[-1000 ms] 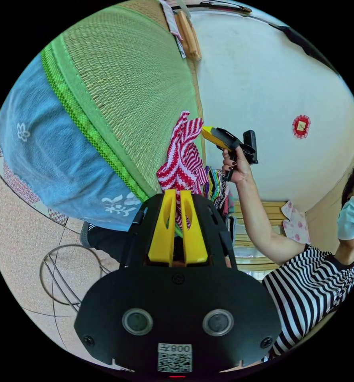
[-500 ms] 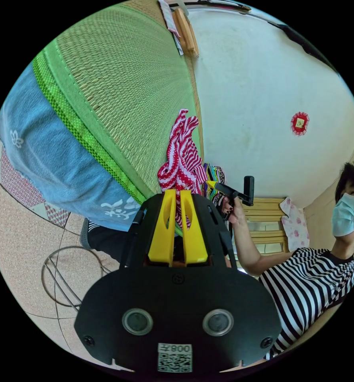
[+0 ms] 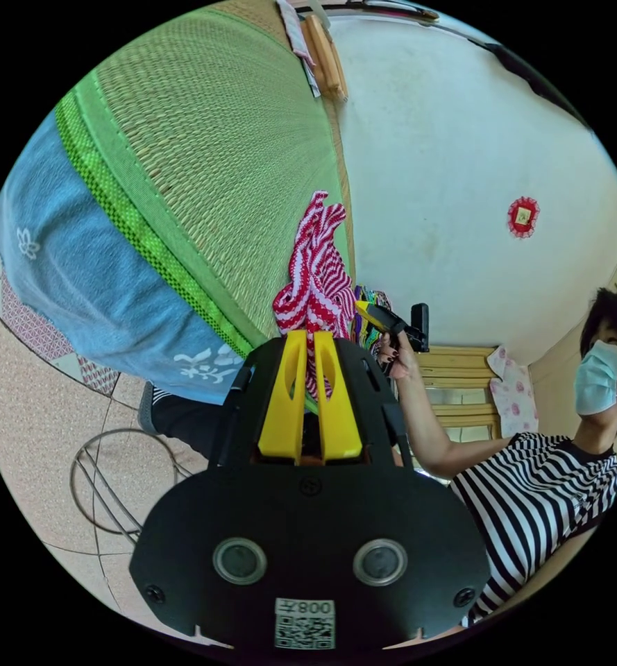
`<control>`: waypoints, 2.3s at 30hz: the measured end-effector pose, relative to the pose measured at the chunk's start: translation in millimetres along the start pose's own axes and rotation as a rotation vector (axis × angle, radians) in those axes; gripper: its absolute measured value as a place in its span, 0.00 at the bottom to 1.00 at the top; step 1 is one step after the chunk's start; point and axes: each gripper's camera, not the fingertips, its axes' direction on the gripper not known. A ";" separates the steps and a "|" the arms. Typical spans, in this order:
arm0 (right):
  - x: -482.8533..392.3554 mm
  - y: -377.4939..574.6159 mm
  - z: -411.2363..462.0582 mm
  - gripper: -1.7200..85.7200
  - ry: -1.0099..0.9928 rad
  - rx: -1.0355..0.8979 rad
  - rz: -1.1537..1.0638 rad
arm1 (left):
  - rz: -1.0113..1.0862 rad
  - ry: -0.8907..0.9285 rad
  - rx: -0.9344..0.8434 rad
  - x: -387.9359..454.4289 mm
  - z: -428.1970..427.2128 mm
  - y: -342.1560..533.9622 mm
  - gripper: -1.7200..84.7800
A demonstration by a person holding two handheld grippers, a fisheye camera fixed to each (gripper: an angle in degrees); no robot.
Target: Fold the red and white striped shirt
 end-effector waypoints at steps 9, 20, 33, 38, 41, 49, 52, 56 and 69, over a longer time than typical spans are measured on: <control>-60.9 3.0 -1.7 0.10 0.031 -0.128 -0.180 | -0.017 0.027 0.011 -5.1 -8.6 -6.1 0.04; -129.4 1.3 33.1 0.03 0.245 -0.255 -0.337 | -0.011 0.019 0.007 2.2 -14.6 -11.1 0.04; -227.7 -84.1 -33.7 0.01 0.292 -0.096 -0.539 | 0.016 0.084 0.039 24.8 -15.0 -19.8 0.04; -247.1 -124.4 -1.3 0.01 0.329 -0.172 -0.575 | -0.024 0.089 0.066 25.6 -13.7 -17.0 0.04; -253.0 -144.6 24.6 0.01 0.366 -0.234 -0.591 | -0.037 0.086 0.070 28.6 -11.8 -15.2 0.04; -252.9 -181.9 66.0 0.02 0.326 -0.311 -0.565 | -0.051 0.050 0.056 47.3 -10.1 -2.2 0.03; -252.3 -182.8 76.7 0.02 0.304 -0.343 -0.580 | -0.004 -0.019 0.060 67.3 -13.6 4.5 0.03; -245.6 -171.6 69.9 0.02 0.258 -0.317 -0.596 | 0.174 -0.141 0.050 115.1 -4.2 -7.7 0.05; -208.1 -161.1 68.2 0.02 0.176 -0.258 -0.536 | 0.539 -0.587 -0.256 203.4 125.5 -62.7 0.03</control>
